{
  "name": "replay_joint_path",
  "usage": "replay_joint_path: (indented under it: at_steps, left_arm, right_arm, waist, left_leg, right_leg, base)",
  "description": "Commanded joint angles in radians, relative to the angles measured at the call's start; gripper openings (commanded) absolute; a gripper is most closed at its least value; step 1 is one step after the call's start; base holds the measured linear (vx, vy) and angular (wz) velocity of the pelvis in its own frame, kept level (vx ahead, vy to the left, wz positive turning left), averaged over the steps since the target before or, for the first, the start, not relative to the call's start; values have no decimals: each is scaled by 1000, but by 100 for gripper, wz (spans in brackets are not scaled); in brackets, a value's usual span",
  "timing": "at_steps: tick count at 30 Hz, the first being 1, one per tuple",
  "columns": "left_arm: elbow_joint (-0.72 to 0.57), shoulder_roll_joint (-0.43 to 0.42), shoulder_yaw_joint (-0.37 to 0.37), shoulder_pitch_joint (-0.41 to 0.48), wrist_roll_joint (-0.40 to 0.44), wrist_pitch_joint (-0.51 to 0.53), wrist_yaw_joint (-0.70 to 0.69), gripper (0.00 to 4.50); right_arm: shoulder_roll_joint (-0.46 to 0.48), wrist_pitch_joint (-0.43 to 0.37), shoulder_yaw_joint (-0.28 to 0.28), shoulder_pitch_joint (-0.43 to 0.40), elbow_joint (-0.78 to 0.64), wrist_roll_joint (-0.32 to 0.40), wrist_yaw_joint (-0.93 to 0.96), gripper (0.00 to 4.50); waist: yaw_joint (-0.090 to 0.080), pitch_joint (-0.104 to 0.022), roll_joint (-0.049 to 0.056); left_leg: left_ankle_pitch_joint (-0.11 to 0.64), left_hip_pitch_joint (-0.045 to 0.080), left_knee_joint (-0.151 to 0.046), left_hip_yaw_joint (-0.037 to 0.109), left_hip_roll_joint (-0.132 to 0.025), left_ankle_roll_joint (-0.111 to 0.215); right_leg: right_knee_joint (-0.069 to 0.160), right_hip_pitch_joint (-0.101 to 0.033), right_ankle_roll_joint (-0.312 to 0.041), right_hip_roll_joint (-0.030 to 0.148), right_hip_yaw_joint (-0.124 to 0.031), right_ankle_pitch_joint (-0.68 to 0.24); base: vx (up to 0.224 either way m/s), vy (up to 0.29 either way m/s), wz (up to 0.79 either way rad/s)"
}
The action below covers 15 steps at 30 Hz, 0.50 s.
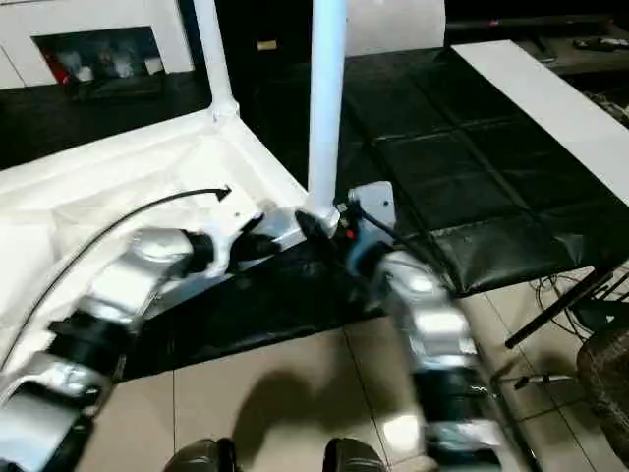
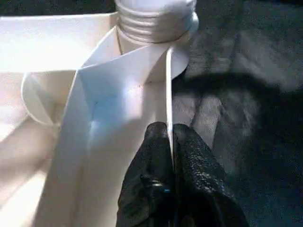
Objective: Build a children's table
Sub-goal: Rotate leg to tighten
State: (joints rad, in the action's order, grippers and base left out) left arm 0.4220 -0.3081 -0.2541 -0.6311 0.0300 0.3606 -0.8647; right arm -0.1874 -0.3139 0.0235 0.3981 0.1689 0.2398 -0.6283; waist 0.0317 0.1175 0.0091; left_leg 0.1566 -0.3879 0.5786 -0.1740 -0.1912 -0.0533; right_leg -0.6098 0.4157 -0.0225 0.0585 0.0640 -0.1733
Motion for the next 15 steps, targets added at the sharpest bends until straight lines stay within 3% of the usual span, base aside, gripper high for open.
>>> replay_joint_path:
  at_steps: [1,3,7,10,11,15]
  left_arm:
    - [-24,-33,-33,25,-16,-65,-97,0]
    - [-34,-58,-46,38,-30,-105,-163,0]
    - [-44,-111,-75,54,-54,-218,-308,0]
    - [-73,-133,-76,64,-102,-227,-407,0]
    - [-91,-152,-86,66,-121,-227,-467,0]
    - [-106,-187,-110,61,-135,-239,-558,0]
  right_arm:
    - [-56,-3,-2,-4,-46,37,-122,406]
    - [-108,4,-4,-7,-48,47,-196,430]
    - [-232,15,39,-14,-57,70,-394,430]
    - [-284,28,64,-6,-42,76,-484,430]
    - [-304,37,76,6,-23,74,-528,430]
    - [-323,33,94,35,17,84,-620,415]
  waist:
    - [8,-77,-11]
    - [9,-78,-12]
    - [17,-73,-12]
    - [28,-72,-10]
    - [32,-72,-14]
    - [39,-72,-12]
  left_leg:
    - [121,10,-53,8,-30,97]
    - [128,13,-52,6,-30,105]
    - [163,18,-54,6,-35,97]
    - [182,22,-56,6,-38,87]
    - [184,21,-58,7,-40,82]
    - [187,22,-57,5,-41,78]
  right_leg:
    - [71,-65,-200,75,-53,-138]
    - [72,-61,-219,75,-52,-131]
    - [77,-58,-217,78,-52,-205]
    - [80,-55,-213,80,-52,-246]
    - [78,-54,-217,81,-52,-251]
    - [77,-52,-227,82,-53,-252]
  base:
    - [0,0,0]
    - [0,0,0]
    - [0,0,0]
    - [0,0,0]
    - [0,0,0]
    - [0,0,0]
